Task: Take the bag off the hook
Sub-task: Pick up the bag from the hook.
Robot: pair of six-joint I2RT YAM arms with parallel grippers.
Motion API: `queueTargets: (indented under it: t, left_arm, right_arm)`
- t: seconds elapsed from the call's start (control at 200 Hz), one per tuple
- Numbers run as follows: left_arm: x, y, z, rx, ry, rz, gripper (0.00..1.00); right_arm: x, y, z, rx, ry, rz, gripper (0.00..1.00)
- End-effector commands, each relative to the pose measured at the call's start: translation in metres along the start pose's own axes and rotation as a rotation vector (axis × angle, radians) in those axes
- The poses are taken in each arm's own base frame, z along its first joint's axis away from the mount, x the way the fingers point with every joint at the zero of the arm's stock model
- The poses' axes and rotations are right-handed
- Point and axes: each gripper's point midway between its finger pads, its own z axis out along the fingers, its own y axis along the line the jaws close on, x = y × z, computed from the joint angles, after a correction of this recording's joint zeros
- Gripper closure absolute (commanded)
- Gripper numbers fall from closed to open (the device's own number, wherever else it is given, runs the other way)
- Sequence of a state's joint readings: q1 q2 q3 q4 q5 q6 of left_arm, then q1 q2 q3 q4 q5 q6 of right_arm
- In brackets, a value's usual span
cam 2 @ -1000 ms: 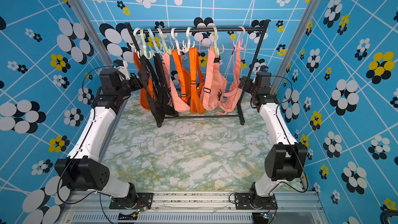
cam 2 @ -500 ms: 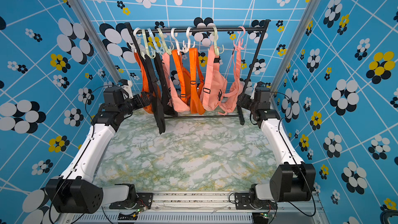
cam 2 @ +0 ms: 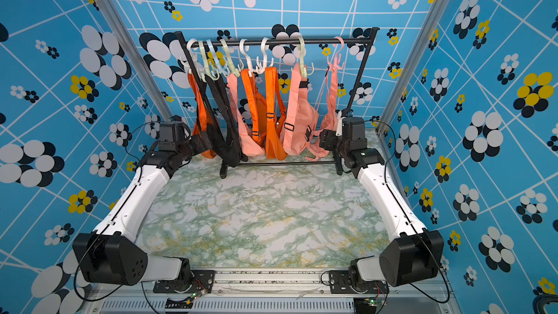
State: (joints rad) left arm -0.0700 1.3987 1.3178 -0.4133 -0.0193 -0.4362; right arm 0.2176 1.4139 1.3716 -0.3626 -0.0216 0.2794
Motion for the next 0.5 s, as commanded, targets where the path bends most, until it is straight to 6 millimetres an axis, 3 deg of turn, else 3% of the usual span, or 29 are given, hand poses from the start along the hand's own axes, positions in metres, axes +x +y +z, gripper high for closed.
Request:
queueTargets:
  t: [0.0, 0.15, 0.28, 0.375, 0.5]
  left_arm:
    - [-0.003, -0.012, 0.01, 0.05, 0.011, 0.002, 0.1]
    - [-0.003, -0.018, 0.027, 0.083, 0.045, -0.004, 0.04]
    - [-0.004, -0.014, 0.041, 0.081, 0.062, -0.032, 0.08]
    - [-0.005, -0.008, 0.049, 0.082, 0.067, -0.058, 0.28]
    - [-0.005, -0.003, 0.058, 0.108, 0.108, -0.109, 0.67]
  right_arm:
    - [0.006, 0.03, 0.008, -0.094, 0.043, -0.047, 0.31]
    - [0.009, 0.074, 0.006, -0.219, 0.054, -0.141, 0.31]
    - [0.005, 0.093, 0.0, -0.258, 0.051, -0.171, 0.31]
    - [0.0, 0.099, -0.006, -0.271, 0.04, -0.175, 0.32]
    - [-0.007, 0.107, -0.015, -0.293, 0.024, -0.174, 0.36]
